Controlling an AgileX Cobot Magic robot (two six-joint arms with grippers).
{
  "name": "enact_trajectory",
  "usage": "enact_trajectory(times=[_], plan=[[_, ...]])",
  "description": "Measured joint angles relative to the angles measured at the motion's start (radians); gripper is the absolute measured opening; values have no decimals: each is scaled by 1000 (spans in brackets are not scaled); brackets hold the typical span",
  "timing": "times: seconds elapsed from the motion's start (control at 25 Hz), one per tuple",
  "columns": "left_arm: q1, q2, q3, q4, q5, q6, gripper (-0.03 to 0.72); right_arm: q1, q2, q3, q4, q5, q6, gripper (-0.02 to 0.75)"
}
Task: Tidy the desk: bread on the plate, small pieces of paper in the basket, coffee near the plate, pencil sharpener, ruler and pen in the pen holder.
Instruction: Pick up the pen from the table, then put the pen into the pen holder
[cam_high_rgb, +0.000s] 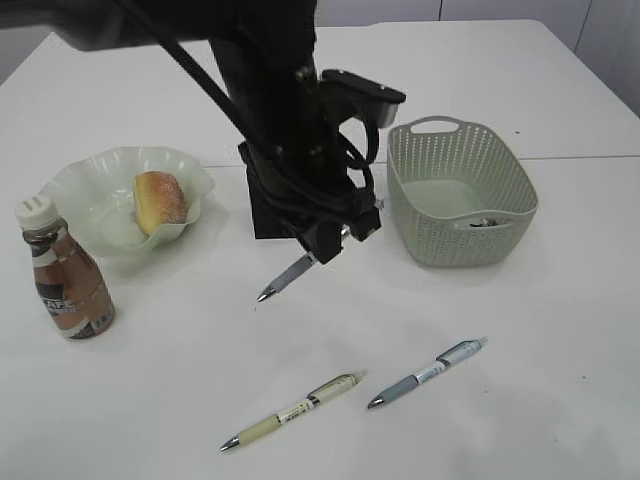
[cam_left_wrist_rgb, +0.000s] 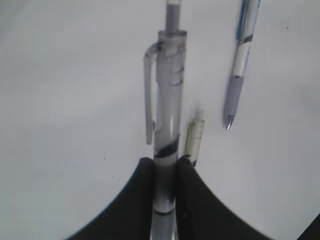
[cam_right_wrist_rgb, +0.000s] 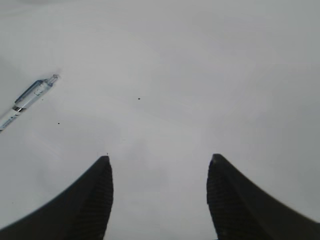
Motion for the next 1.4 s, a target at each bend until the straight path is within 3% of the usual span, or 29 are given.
enact_trajectory(times=[0.12,0.28,0.48,0.76,1.04,1.4], plan=[[0,-68,54,-8,-73,-16,64,0,0,0,0,0,0,439],[0,-174,248,-21,-272,-27,64,0,0,0,0,0,0,438],[0,-300,586,4,-705,-28,64,0,0,0,0,0,0,438],[0,-319,851,18,-1291,-30,65,0,0,0,0,0,0,438],[11,-319,872,-56,-1630,-30,67,0,0,0,0,0,0,439],[166,-263,741,-105,-1799,-30,67,0,0,0,0,0,0,438]])
